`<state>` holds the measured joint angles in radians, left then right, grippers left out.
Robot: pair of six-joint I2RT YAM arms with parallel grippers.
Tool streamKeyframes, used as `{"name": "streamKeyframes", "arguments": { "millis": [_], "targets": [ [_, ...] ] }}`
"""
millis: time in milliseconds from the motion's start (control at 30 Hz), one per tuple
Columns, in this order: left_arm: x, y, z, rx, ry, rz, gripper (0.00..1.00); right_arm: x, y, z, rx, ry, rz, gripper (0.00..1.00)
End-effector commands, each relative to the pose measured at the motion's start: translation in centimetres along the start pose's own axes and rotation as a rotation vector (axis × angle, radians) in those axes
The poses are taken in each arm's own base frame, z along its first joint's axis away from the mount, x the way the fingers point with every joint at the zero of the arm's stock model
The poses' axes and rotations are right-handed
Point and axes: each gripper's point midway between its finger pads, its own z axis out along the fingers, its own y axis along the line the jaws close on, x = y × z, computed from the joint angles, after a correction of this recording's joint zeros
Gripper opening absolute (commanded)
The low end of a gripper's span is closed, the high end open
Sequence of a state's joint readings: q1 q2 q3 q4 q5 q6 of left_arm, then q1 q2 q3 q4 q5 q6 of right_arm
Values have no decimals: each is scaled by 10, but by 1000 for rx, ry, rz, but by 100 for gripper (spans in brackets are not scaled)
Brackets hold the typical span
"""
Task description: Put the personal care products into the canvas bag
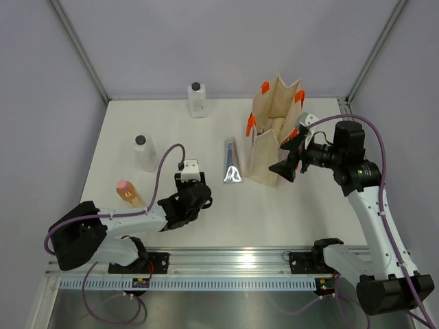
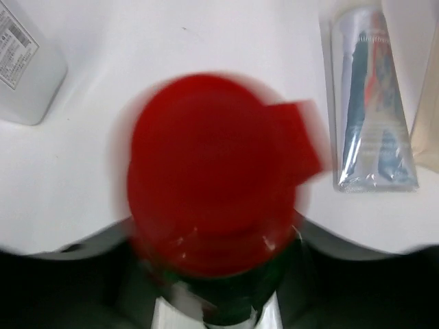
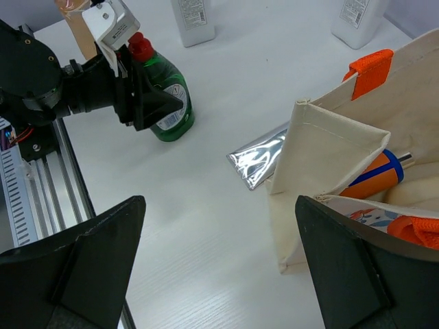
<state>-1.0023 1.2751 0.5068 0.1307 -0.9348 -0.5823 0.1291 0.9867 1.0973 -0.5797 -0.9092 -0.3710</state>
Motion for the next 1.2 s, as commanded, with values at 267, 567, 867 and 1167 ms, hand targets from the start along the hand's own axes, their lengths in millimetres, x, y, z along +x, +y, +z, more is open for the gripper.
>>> {"name": "streamKeyframes", "arguments": {
  "millis": [267, 567, 867, 1167],
  "targets": [
    [-125, -47, -38, 286, -194, -133, 0, -33, 0, -20, 71, -68, -44, 100],
    [-316, -138, -118, 792, -413, -172, 0, -93, -44, -67, 369, -194, 77, 99],
    [-417, -225, -68, 849, -570, -210, 0, -94, -82, -99, 553, -285, 264, 99],
    [-389, -291, 45, 849, -464, -115, 0, -77, -75, -102, 560, -308, 267, 99]
  ]
}}
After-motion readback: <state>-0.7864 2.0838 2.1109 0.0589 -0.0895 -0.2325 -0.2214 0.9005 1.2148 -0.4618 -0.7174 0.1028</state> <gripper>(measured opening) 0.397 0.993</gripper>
